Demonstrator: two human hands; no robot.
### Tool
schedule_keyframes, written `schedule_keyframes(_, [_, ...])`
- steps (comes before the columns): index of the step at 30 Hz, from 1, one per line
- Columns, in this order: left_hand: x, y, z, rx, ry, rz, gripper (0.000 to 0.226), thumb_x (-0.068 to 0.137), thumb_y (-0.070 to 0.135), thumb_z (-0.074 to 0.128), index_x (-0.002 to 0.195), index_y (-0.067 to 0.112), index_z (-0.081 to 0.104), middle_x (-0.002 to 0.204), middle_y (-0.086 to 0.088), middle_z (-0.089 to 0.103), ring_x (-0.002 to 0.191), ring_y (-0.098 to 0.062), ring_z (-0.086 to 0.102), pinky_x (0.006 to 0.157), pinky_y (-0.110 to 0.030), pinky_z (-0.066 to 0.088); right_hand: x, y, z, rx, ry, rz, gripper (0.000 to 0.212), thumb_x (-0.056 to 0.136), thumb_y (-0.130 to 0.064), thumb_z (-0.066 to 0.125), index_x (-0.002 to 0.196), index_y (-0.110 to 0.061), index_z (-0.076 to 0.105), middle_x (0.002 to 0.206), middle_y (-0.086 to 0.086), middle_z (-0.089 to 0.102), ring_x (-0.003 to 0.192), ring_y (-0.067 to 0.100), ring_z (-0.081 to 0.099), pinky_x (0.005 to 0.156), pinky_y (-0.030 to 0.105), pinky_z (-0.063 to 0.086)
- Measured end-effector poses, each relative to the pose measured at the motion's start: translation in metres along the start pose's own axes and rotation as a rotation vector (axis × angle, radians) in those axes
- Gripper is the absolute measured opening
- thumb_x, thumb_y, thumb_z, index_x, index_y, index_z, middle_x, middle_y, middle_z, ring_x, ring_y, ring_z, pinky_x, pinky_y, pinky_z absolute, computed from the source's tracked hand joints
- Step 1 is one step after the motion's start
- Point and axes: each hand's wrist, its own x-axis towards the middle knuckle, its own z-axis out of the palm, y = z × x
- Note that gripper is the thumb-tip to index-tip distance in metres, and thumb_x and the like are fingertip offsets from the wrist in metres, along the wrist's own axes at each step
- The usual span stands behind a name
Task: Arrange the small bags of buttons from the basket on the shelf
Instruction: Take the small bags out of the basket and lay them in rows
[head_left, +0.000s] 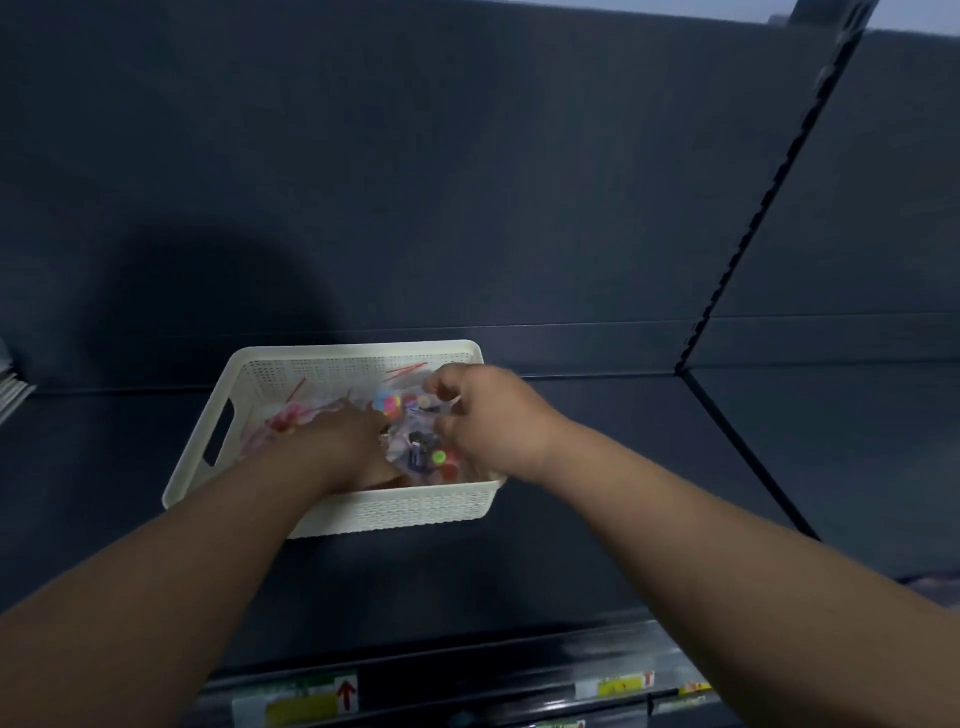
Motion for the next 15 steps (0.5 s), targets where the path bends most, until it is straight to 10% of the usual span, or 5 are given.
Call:
schedule_keyframes(5, [0.012,-0.017,0.001,-0.009,0.090,0.018,0.031,0.077,0.055,0.065,0.083,0.025,0.059,0.100,0.002,0.061,0.094,-0.020,0.058,0.075,-0.027,0.042,0.026,-0.012,0.032,-0.205,-0.158,-0.002,0.036,0.088,-0.023,0.059,0.124,-0.023,0.057,0.114,0.002,0.063,0.101,0.022,0.059,0.071,0.022,0.039])
schedule_keyframes(15, [0.025,-0.040,0.010,-0.483,0.243,0.024,0.018,0.083,0.010,0.059,0.074,0.024,0.065,0.085,0.006,0.064,0.081,-0.015,0.060,0.071,-0.028,0.046,0.048,-0.005,0.051,-0.358,-0.208,0.068,0.034,0.089,-0.017,0.055,0.123,-0.018,0.055,0.119,0.007,0.060,0.105,0.026,0.057,0.074,0.025,0.039])
